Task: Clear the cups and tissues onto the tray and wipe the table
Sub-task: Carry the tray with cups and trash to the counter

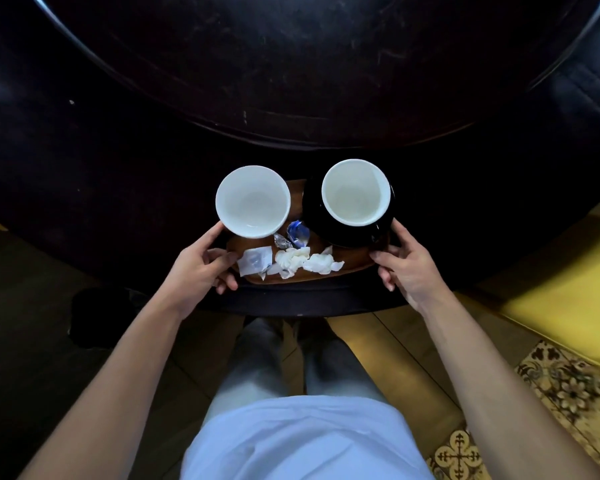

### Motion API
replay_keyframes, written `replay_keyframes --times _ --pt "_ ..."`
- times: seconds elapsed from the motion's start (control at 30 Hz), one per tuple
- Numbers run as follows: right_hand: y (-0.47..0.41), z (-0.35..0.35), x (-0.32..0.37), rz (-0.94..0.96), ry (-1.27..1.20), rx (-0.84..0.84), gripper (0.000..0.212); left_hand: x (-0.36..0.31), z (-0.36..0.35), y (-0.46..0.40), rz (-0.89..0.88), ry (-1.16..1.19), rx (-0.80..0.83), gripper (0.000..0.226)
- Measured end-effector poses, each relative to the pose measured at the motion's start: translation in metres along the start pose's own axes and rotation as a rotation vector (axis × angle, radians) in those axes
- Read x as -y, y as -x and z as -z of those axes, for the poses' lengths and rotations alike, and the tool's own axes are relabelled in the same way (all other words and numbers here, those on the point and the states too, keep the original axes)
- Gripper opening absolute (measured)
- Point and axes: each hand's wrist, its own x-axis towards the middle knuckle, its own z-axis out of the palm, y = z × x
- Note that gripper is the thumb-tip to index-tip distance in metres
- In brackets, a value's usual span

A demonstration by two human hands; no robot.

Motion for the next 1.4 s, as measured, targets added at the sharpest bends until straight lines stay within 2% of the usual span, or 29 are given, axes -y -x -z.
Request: replay_keyframes --times 0.2,0.47,0.57,0.63,0.7,0.93,1.13,1.27,1.33,1.4 --pt "0.012 -0.005 0.011 0.037 -0.007 0.024 0.076 -0.002 0.006 0.010 -0.029 0.047 -0.013 0.066" --pt "0.046 -0.013 0.047 0.096 -0.030 0.053 0.075 -0.029 0.016 0.055 -0.113 0.243 -0.026 0.061" --pt "0.063 -0.012 0.076 0.169 -0.031 0.073 0.074 -0.049 0.019 0.079 -0.172 0.324 -0.003 0.067" --pt "0.076 -0.012 0.099 0.224 -0.025 0.092 0.074 -0.062 0.022 0.097 -0.229 0.363 0.008 0.079" --pt "0.088 -0.012 0.122 0.278 -0.026 0.126 0.074 -0.076 0.025 0.115 -0.287 0.388 -0.027 0.088" --pt "0.119 -0.021 0.187 0.473 0.010 0.296 0.067 -0.113 0.028 0.182 -0.476 0.419 -0.187 0.095" --pt "0.148 -0.043 0.220 0.596 0.033 0.454 0.061 -0.108 0.035 0.237 -0.587 0.502 -0.306 0.096" --pt "0.169 -0.069 0.232 0.656 0.047 0.559 0.055 -0.095 0.053 0.269 -0.620 0.551 -0.413 0.111" --pt "0.180 -0.085 0.234 0.666 0.039 0.607 0.056 -0.085 0.063 0.287 -0.641 0.553 -0.454 0.108" --pt "0.190 -0.103 0.232 0.661 0.035 0.645 0.057 -0.072 0.071 0.307 -0.645 0.530 -0.495 0.090"
